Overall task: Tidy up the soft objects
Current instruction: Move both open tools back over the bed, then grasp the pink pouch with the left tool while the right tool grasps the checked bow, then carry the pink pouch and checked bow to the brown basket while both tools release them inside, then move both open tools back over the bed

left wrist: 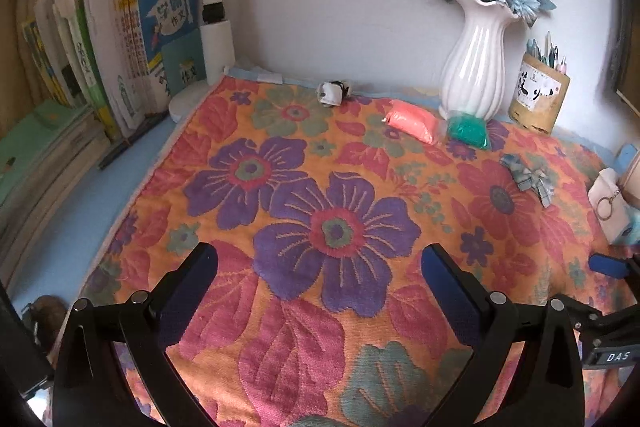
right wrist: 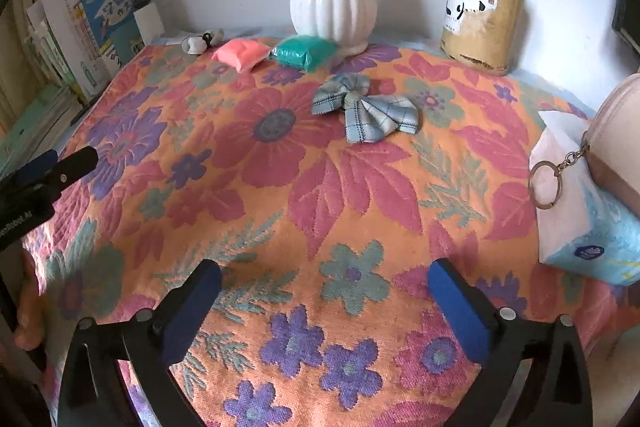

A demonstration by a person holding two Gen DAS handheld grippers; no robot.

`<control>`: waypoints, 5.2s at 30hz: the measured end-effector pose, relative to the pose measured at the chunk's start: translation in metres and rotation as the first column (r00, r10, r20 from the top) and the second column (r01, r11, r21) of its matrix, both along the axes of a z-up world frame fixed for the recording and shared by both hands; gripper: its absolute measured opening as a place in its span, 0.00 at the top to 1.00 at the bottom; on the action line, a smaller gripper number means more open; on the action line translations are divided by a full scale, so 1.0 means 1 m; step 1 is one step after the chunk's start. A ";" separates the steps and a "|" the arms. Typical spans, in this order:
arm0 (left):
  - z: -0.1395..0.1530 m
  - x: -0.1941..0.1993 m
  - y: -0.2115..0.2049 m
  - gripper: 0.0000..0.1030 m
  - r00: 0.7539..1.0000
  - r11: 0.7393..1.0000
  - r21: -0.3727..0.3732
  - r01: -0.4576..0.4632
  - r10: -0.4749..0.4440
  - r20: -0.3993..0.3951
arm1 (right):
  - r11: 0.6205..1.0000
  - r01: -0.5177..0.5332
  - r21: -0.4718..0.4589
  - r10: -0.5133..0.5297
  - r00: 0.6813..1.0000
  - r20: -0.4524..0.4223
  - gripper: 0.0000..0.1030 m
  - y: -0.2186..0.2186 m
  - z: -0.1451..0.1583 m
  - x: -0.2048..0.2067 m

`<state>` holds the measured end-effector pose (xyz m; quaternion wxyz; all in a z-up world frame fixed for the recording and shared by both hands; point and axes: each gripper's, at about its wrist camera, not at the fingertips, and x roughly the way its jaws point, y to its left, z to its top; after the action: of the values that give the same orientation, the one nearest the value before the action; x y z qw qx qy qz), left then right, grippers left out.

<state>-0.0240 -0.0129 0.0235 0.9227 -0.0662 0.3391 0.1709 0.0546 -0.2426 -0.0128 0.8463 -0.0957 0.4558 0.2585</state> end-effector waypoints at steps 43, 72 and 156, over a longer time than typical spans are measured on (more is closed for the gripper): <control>-0.019 0.201 -0.036 0.41 0.907 0.909 0.113 0.402 -0.378 -0.187 | 1.000 0.011 -0.013 -0.010 0.998 0.061 0.34 0.044 0.003 0.132; 0.012 -0.007 -0.108 0.49 0.915 0.915 0.005 0.404 -0.404 0.021 | 0.965 0.052 0.257 -0.059 0.998 0.018 0.71 -0.064 0.027 -0.039; 0.124 -0.087 -0.284 0.07 0.699 0.704 0.086 0.705 -0.710 0.083 | 0.870 0.346 0.352 -0.405 0.908 0.108 0.23 -0.369 0.149 -0.155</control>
<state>-0.1107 -0.2967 0.1474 0.9361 0.0818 0.2831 -0.1922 -0.1001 -0.6116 0.1360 0.9218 0.1131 0.3390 0.1502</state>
